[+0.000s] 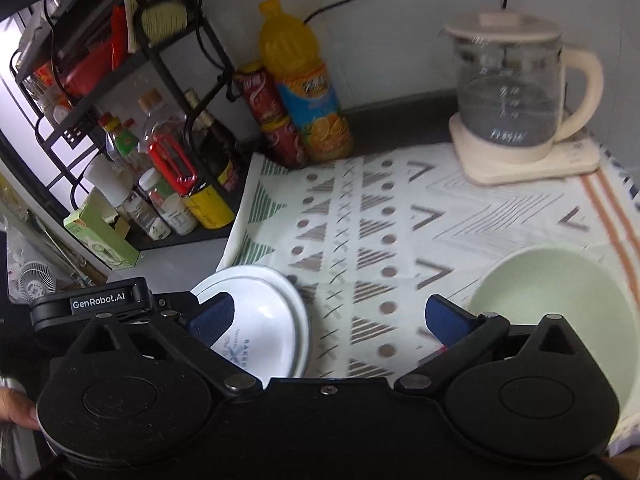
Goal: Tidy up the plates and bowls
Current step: 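Move both tools to the red bowl rim and grasp it, then lift the red bowl with nested green bowls over the plate stack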
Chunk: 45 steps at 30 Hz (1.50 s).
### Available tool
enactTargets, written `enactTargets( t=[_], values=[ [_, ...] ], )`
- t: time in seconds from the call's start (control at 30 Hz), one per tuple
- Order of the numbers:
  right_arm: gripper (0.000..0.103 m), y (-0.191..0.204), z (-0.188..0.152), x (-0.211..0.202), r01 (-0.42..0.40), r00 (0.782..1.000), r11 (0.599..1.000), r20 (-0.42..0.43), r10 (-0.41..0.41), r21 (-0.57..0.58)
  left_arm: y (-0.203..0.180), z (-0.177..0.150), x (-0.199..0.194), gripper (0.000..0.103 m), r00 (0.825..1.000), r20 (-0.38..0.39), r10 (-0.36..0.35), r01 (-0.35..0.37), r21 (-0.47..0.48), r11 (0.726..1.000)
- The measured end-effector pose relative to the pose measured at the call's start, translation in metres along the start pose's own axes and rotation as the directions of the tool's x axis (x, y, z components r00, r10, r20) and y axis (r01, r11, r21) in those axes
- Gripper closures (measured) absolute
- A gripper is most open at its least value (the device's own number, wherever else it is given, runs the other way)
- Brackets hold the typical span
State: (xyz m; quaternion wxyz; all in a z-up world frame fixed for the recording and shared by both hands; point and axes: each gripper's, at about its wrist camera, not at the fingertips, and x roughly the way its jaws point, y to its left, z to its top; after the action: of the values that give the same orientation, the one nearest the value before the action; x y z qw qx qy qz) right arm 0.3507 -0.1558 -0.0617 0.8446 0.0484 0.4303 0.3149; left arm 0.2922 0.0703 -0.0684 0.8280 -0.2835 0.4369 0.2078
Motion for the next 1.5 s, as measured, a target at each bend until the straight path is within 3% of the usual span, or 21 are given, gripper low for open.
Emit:
enactTargets(
  t=[0.3,0.6,0.8,1.0,1.1,1.17,1.3,1.4,1.5],
  values=[
    [0.0,-0.05,0.01,-0.03,0.014,0.999,0.999,0.029,-0.015,0.037,-0.06,-0.004,0.011,0.001,0.997,-0.038,-0.072,0.074,0.05,0.996],
    [0.0,-0.106,0.008,-0.05,0.043,0.998,0.995,0.042,-0.047,0.09,-0.119,-0.018,0.021,0.001,0.991,-0.093,-0.1,0.116,0.183,0.976],
    [0.0,-0.139,-0.002,-0.062,0.079,0.994,0.991,0.061,-0.086,0.111,-0.148,-0.033,0.032,0.001,0.986,-0.118,-0.119,0.144,0.23,0.962],
    [0.0,-0.163,-0.014,-0.061,0.101,0.993,0.987,0.043,-0.107,0.124,-0.157,-0.054,0.054,0.004,0.973,-0.185,-0.137,0.177,0.216,0.96],
    [0.004,-0.175,-0.023,-0.053,0.097,0.995,0.984,0.006,-0.099,0.149,-0.158,-0.064,0.066,0.016,0.969,-0.212,-0.128,0.173,0.21,0.962],
    [0.013,-0.182,-0.029,-0.046,0.101,0.995,0.979,-0.025,-0.098,0.175,-0.157,-0.069,0.074,0.036,0.964,-0.234,-0.123,0.171,0.197,0.965],
    [0.027,-0.19,-0.041,-0.033,0.087,0.995,0.975,-0.072,-0.073,0.204,-0.154,-0.074,0.087,0.06,0.952,-0.276,-0.132,0.183,0.168,0.969],
    [0.046,-0.194,-0.048,-0.022,0.083,0.993,0.972,-0.103,-0.061,0.218,-0.153,-0.077,0.094,0.077,0.944,-0.295,-0.149,0.199,0.145,0.969],
    [0.071,-0.196,-0.053,-0.012,0.125,0.986,0.969,-0.138,-0.096,0.214,-0.155,-0.079,0.096,0.079,0.949,-0.283,-0.142,0.189,0.147,0.971]
  ],
)
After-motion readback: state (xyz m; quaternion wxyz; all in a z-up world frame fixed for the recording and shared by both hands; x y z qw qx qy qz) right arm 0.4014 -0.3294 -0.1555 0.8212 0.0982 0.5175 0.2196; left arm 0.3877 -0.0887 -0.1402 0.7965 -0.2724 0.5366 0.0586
